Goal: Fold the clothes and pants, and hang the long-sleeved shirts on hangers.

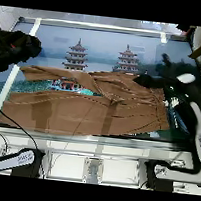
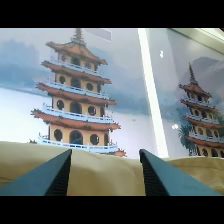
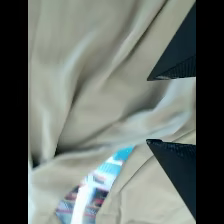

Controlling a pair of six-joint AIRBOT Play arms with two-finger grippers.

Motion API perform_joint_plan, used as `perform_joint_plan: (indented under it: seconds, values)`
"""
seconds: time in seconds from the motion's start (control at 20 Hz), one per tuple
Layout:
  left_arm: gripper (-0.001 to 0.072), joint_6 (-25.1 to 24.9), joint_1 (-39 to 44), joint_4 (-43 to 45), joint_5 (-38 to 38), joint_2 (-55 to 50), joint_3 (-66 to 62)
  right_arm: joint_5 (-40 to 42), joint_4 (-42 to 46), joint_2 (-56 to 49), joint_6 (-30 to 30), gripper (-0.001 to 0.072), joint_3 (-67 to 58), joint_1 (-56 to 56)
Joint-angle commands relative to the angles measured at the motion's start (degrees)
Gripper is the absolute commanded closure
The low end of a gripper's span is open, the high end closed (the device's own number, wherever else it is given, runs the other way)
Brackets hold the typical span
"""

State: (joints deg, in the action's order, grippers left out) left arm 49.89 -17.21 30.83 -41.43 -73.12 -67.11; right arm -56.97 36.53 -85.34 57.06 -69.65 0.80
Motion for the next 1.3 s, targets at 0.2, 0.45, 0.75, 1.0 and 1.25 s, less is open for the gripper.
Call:
perform_joint_plan:
  seconds: [0.2,0.45,0.75,1.0,1.25]
  values:
    - [0.0239,1.77,-0.76,0.63,-7.13,0.37,-0.26,-0.81,-4.87,-27.08,2.47,0.0308,-23.74,-16.28]
    - [0.0239,1.77,-0.74,0.61,-10.19,0.37,-0.26,-0.57,-4.76,-36.54,7.85,0.0308,-35.47,-19.91]
    - [0.0238,1.77,-0.74,0.57,-12.09,0.37,-0.26,-3.89,-3.13,-42.56,12.98,0.031,-42.97,-20.5]
    - [0.0238,1.77,-0.74,0.44,-13.77,0.35,-0.26,-3.89,-1.36,-44.02,13.4,0.0421,-43.43,-22.05]
    - [0.0238,1.77,-0.74,0.46,-13.97,0.35,-0.26,-3.63,-0.87,-44.04,12.31,0.0684,-46.05,-23.21]
